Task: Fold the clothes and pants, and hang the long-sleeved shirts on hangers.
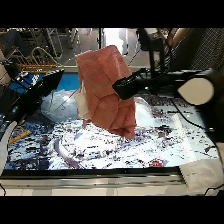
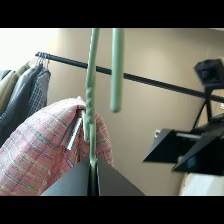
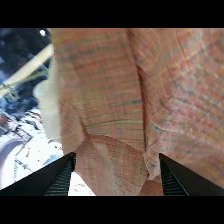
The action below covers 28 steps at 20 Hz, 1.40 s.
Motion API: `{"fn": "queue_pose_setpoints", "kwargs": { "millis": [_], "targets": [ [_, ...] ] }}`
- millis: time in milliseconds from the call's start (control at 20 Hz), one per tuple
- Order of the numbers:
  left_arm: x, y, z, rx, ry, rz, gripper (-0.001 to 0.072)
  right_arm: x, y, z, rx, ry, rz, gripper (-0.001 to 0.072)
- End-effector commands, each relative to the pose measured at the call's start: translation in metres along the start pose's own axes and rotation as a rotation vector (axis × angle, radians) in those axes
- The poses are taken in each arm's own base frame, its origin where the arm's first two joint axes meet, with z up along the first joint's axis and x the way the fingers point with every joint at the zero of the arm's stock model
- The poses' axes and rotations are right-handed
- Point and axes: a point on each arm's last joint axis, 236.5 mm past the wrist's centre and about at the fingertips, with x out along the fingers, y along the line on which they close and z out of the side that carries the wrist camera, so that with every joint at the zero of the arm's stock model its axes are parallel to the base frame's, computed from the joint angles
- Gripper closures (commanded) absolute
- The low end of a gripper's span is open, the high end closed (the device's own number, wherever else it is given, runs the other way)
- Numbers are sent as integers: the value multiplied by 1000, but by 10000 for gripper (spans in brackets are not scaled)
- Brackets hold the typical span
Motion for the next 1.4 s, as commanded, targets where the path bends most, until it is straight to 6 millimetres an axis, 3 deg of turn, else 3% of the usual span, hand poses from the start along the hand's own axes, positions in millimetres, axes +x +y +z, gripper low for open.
{"fn": "queue_pose_setpoints", "kwargs": {
  "millis": [0,200,250,350,400,450,600,750,850,950,1050,1100,1150,1200,1250,1350],
  "targets": [
    [-2,3,3,4,-6,11,700,55,-27,-18,35,48,-64,98],
    [-2,3,3,-2,-6,12,700,102,-84,-7,212,-72,-148,122],
    [-2,3,3,-2,-5,12,700,108,-96,-3,228,-104,-163,202],
    [-1,2,2,-4,-5,9,700,115,-106,5,229,-155,-177,445],
    [-1,2,2,-4,-4,9,700,115,-108,12,211,-185,-182,617],
    [-1,2,1,-4,0,9,700,111,-109,20,188,-213,-186,692],
    [-3,3,-15,-33,72,13,699,78,-102,66,136,-313,-185,695],
    [-11,4,-56,-64,248,24,699,22,-87,127,66,-469,-182,696],
    [-13,2,-74,-86,323,21,699,11,-87,138,62,-503,-184,695],
    [-12,-1,-83,-93,350,13,699,20,-88,131,66,-481,-184,694],
    [-11,-2,-84,-93,350,10,699,32,-91,120,70,-449,-184,690],
    [-10,-2,-83,-94,347,10,699,38,-91,111,74,-415,-183,539],
    [-10,-2,-81,-94,338,10,698,43,-90,96,62,-345,-181,288],
    [-8,-2,-77,-95,321,10,699,46,-90,78,44,-259,-182,132],
    [-7,-2,-73,-97,305,9,699,47,-88,53,39,-146,-175,72],
    [-6,0,-70,-97,287,14,699,39,-83,10,41,46,-158,81]
  ]
}}
